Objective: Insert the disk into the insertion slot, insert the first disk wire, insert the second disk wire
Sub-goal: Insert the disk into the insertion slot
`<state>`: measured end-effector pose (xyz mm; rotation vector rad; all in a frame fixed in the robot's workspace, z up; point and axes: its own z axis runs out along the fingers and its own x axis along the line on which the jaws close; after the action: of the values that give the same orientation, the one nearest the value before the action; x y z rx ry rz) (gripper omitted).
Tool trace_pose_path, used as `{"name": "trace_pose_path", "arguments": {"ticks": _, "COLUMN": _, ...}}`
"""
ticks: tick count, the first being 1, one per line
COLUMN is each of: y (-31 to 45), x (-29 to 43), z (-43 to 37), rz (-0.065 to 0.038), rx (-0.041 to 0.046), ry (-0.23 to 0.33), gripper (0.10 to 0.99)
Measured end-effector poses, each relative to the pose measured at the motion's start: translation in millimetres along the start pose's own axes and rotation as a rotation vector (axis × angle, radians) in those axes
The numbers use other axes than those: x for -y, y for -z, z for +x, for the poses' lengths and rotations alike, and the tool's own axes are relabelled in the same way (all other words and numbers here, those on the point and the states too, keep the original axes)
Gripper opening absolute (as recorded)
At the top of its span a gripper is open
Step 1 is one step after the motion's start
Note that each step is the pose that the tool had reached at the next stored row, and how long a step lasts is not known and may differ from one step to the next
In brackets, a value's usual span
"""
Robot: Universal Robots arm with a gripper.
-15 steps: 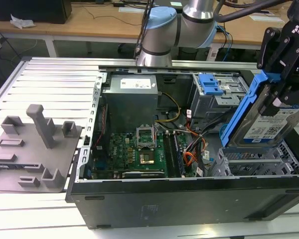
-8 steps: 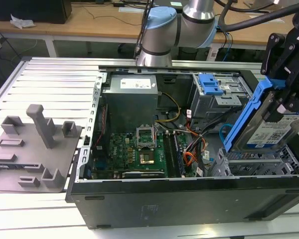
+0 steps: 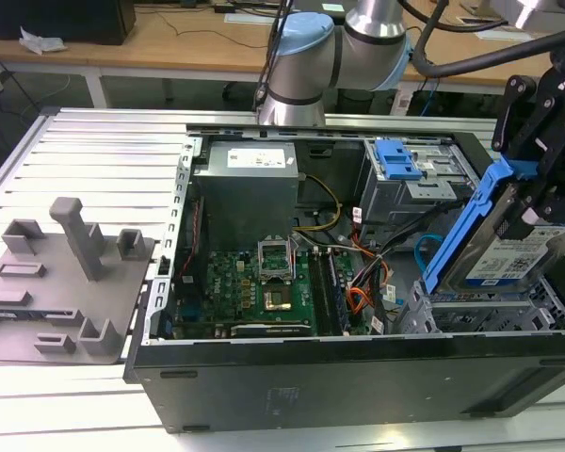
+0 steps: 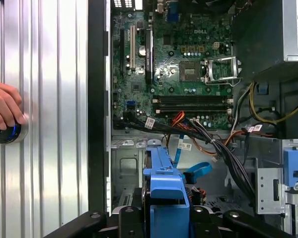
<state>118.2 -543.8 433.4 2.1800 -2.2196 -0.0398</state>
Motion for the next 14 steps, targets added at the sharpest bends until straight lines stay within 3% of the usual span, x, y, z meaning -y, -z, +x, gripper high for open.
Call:
{"name": "trace_pose_path", "arguments": {"ticks": 3, "y": -3.5, "x": 0.3, "z": -0.1, "rz": 0.0, "rx": 0.0001, "ry": 0.0, "gripper": 0.365}}
{"name": "trace_pose_path", "arguments": {"ticks": 14, "y": -27.7, "x": 1.3, "z": 0.0, "rz": 0.0, "rx": 0.0, "ry": 0.0, "gripper": 0.365}}
